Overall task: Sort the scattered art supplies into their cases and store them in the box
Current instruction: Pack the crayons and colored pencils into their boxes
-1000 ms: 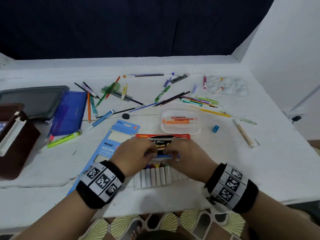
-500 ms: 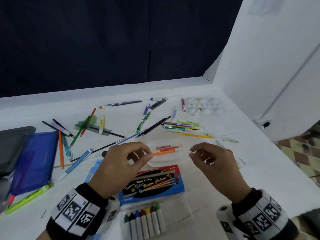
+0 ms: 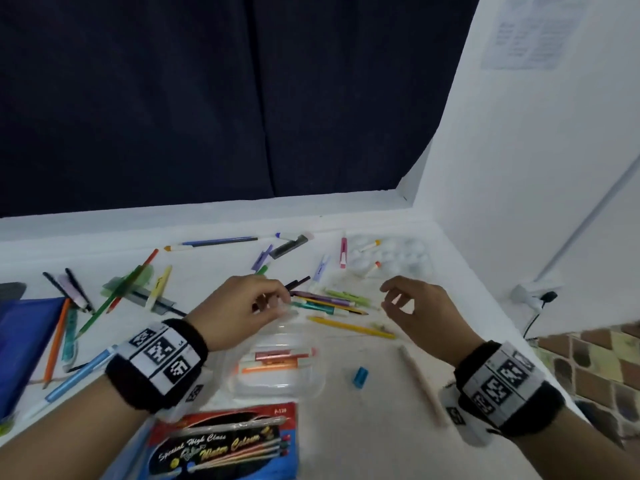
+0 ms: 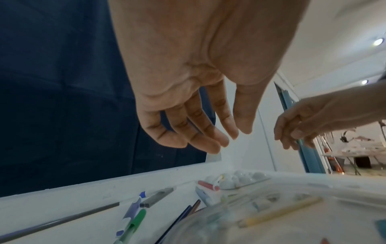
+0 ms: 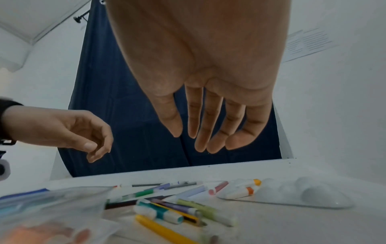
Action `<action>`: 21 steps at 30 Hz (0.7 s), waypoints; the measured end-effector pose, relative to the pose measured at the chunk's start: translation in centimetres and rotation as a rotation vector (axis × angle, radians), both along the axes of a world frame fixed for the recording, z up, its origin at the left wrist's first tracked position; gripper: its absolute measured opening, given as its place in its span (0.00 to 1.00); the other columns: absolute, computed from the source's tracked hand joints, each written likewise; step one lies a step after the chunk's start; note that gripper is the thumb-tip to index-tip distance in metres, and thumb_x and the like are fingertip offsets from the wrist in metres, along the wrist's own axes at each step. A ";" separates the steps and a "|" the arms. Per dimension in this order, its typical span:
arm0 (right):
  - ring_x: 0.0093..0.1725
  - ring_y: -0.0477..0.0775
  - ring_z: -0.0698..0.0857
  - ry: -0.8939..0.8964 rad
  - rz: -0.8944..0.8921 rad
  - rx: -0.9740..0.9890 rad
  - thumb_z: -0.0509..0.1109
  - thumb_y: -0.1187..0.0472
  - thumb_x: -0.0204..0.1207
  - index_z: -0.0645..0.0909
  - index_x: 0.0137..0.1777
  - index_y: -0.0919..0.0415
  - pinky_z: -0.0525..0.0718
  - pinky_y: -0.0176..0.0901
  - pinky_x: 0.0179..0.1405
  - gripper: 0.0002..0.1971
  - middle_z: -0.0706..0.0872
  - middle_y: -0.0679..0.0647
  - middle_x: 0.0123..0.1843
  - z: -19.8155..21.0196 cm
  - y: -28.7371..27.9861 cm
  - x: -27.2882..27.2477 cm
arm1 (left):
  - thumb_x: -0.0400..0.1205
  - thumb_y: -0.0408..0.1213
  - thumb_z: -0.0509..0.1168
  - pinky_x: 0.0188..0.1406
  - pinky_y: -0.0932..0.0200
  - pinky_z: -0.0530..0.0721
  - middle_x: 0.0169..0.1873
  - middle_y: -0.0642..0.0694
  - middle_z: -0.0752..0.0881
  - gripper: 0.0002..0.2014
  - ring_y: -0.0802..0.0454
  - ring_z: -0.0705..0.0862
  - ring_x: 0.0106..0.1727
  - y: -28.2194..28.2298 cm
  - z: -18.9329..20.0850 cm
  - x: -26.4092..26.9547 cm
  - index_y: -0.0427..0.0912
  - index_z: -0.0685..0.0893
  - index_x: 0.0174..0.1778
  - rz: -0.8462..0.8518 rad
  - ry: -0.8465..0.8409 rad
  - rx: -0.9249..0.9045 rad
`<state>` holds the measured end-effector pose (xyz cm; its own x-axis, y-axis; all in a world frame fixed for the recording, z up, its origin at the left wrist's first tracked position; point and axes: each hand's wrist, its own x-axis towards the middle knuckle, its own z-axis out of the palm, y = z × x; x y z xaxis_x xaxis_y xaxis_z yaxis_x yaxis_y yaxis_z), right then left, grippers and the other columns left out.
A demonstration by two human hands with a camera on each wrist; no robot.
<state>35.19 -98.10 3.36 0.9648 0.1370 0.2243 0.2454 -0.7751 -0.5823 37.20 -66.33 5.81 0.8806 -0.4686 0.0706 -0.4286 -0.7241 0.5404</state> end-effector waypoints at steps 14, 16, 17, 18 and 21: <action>0.68 0.55 0.74 0.171 0.191 -0.502 0.62 0.60 0.82 0.78 0.69 0.51 0.78 0.52 0.63 0.17 0.81 0.47 0.69 -2.7 -2.5 13.5 | 0.84 0.50 0.64 0.48 0.61 0.73 0.54 0.55 0.86 0.08 0.51 0.84 0.56 -7.1 -3.1 8.7 0.58 0.86 0.56 -0.173 0.076 0.626; 0.69 0.55 0.73 0.195 0.214 -0.591 0.61 0.63 0.82 0.77 0.69 0.51 0.76 0.51 0.61 0.18 0.79 0.47 0.70 -3.0 -2.3 14.3 | 0.84 0.51 0.65 0.46 0.62 0.72 0.53 0.53 0.87 0.08 0.49 0.85 0.55 -7.4 -3.2 9.3 0.58 0.86 0.55 -0.173 0.107 0.669; 0.69 0.55 0.73 0.203 0.225 -0.635 0.60 0.65 0.81 0.77 0.69 0.51 0.75 0.52 0.60 0.18 0.79 0.48 0.69 -3.1 -2.2 14.6 | 0.84 0.50 0.66 0.46 0.62 0.72 0.52 0.52 0.87 0.08 0.50 0.85 0.55 -7.5 -3.2 9.5 0.58 0.86 0.55 -0.168 0.123 0.678; 0.68 0.56 0.74 0.201 0.233 -0.670 0.60 0.66 0.81 0.78 0.69 0.51 0.75 0.52 0.60 0.19 0.79 0.49 0.68 -3.1 -2.0 14.9 | 0.83 0.50 0.67 0.47 0.62 0.73 0.52 0.52 0.87 0.07 0.50 0.85 0.54 -7.6 -3.3 9.6 0.58 0.87 0.55 -0.166 0.141 0.685; 0.65 0.57 0.77 0.178 0.236 -0.709 0.59 0.69 0.80 0.79 0.66 0.54 0.77 0.51 0.59 0.18 0.80 0.51 0.65 -3.1 -1.4 15.4 | 0.83 0.46 0.68 0.49 0.62 0.75 0.54 0.50 0.87 0.07 0.48 0.85 0.54 -7.8 -3.5 9.7 0.56 0.87 0.55 -0.167 0.208 0.709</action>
